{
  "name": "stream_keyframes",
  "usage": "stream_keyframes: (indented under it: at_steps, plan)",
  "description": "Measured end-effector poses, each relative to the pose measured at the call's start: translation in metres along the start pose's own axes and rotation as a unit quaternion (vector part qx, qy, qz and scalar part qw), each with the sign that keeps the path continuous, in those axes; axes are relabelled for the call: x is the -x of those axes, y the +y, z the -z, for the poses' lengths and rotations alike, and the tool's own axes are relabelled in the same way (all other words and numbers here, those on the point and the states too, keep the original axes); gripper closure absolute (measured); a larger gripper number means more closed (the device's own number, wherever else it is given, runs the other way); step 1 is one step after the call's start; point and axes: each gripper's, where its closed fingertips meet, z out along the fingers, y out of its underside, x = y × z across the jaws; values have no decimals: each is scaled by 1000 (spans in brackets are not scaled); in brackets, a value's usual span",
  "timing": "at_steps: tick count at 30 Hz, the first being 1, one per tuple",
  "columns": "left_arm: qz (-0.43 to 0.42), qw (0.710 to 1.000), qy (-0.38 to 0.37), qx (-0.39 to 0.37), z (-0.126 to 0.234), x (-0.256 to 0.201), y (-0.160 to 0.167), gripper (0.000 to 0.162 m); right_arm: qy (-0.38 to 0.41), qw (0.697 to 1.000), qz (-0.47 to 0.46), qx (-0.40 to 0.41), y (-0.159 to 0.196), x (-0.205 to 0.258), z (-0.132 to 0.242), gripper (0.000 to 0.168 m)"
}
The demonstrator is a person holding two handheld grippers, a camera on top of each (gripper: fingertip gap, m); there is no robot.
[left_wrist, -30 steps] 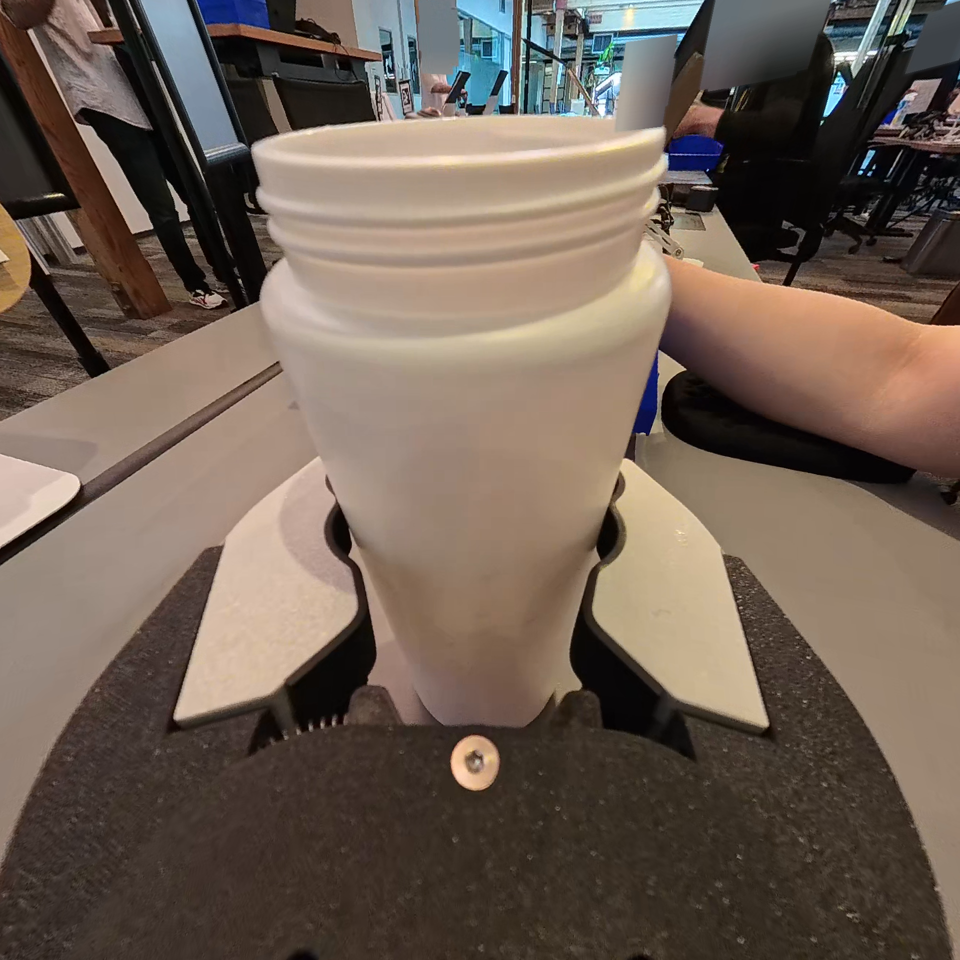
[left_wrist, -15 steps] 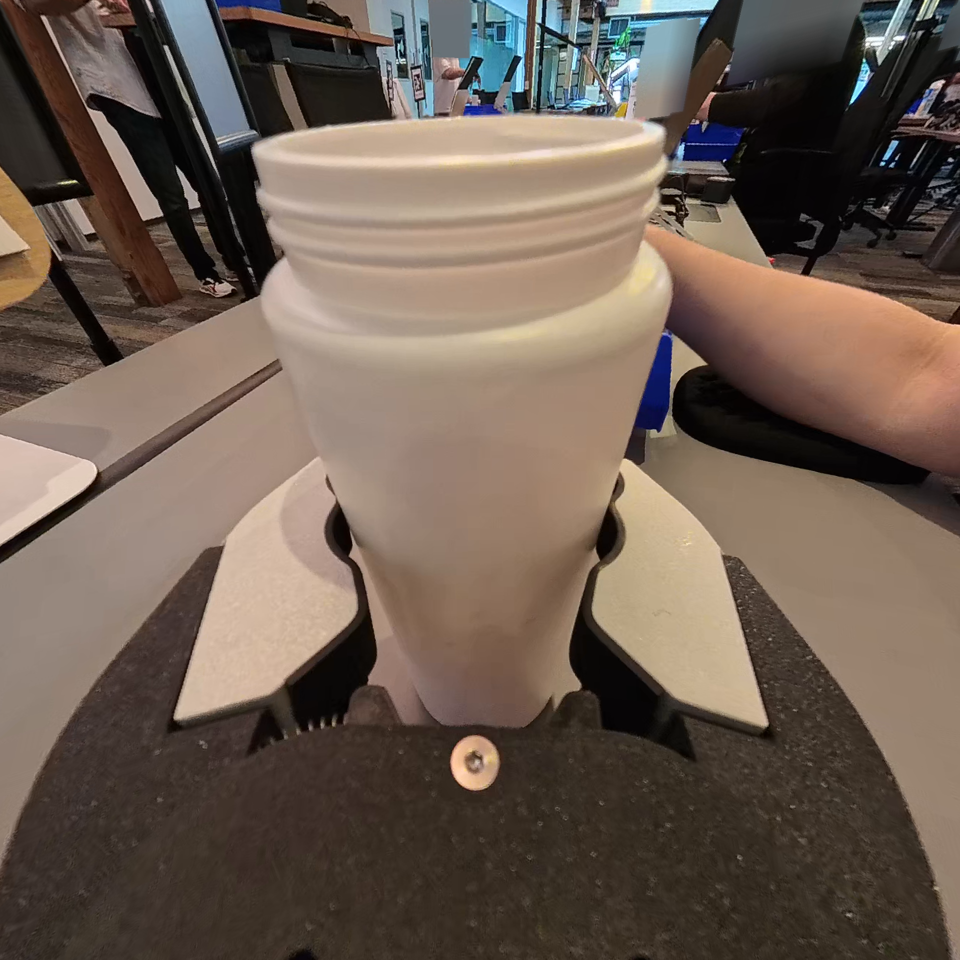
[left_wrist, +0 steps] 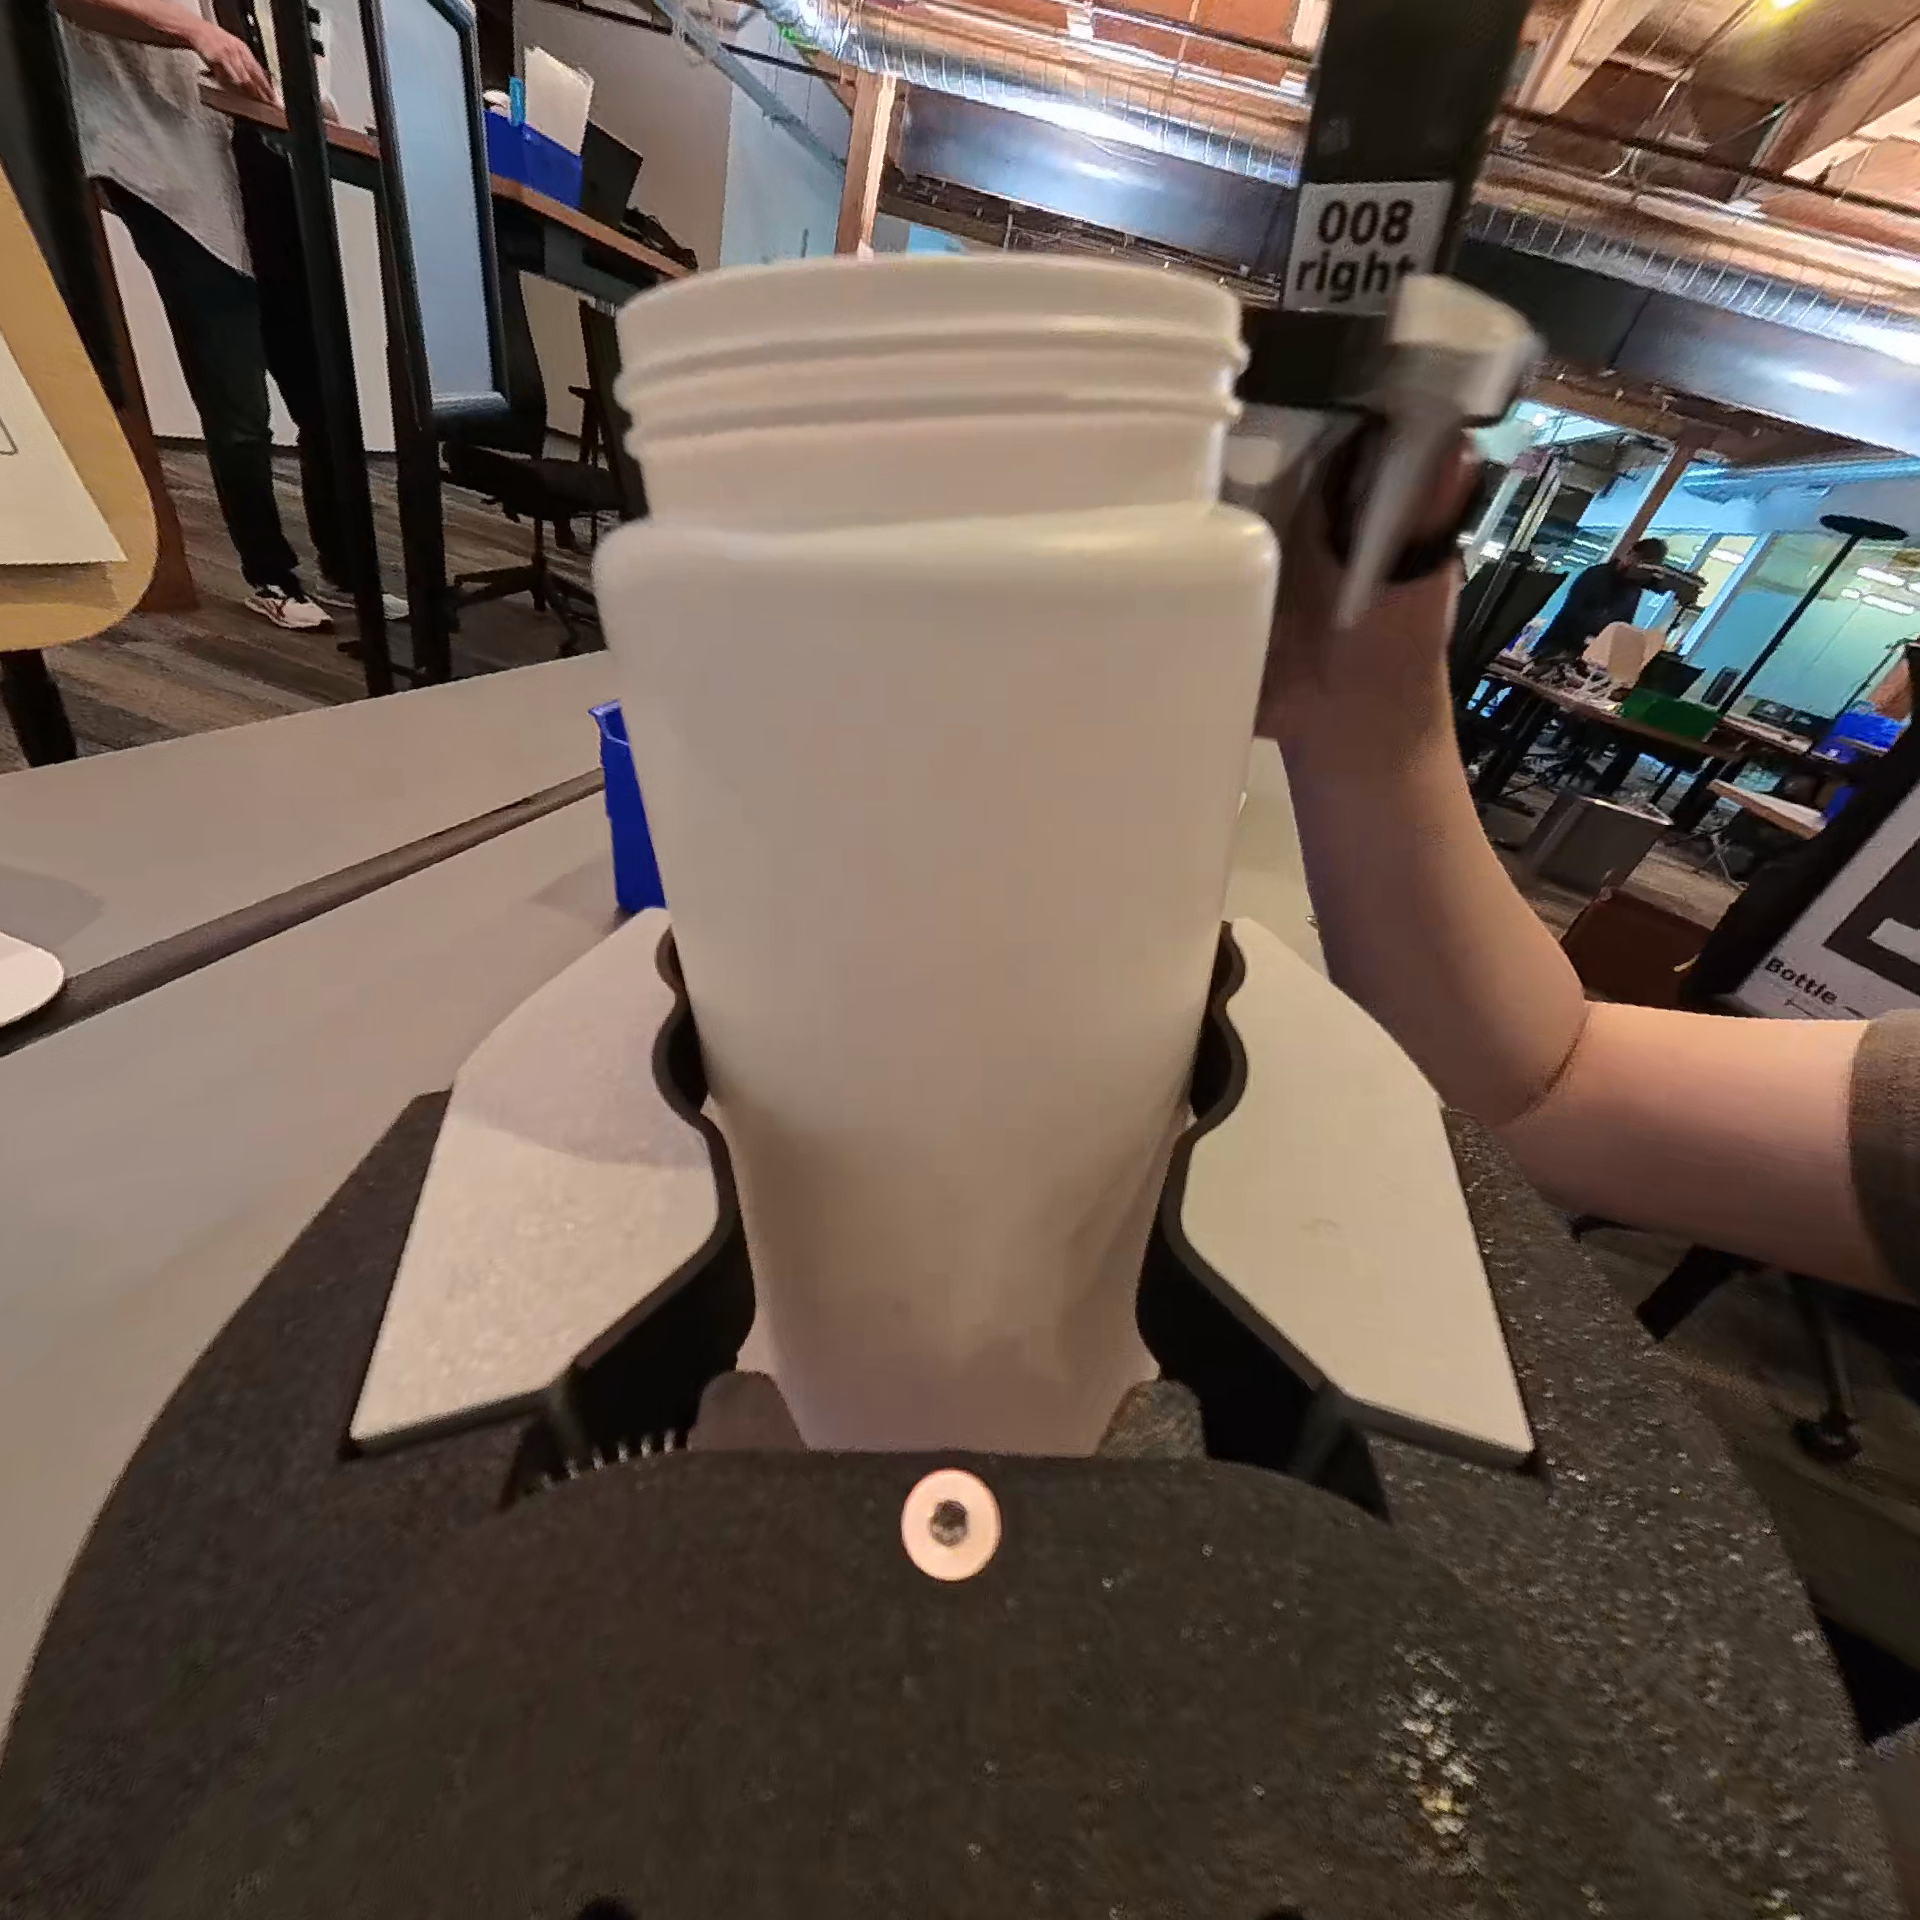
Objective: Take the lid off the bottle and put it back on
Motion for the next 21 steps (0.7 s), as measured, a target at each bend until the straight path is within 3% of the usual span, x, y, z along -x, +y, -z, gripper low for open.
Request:
stream_keyframes:
  at_steps: [3,8,10,12,17,21]
  plan:
    - [-10,1000,-6,10,0,0,2,69,-32,999,-27,9,13,17,-32,84]
    - [-24,1000,-6,16,-2,-3,3,69,-9,997,-50,56,48,12,-64,78]
    - [-28,1000,1,14,-1,-5,2,69,5,996,-49,75,59,7,-70,79]
    - [-30,999,8,23,-2,-9,3,68,-2,996,-43,71,61,9,-73,89]
    - [-32,999,38,14,-2,-19,-2,68,5,998,-11,65,46,10,-62,90]
    - [-42,999,35,3,-2,-26,-11,57,53,998,-12,15,-6,-1,-3,90]
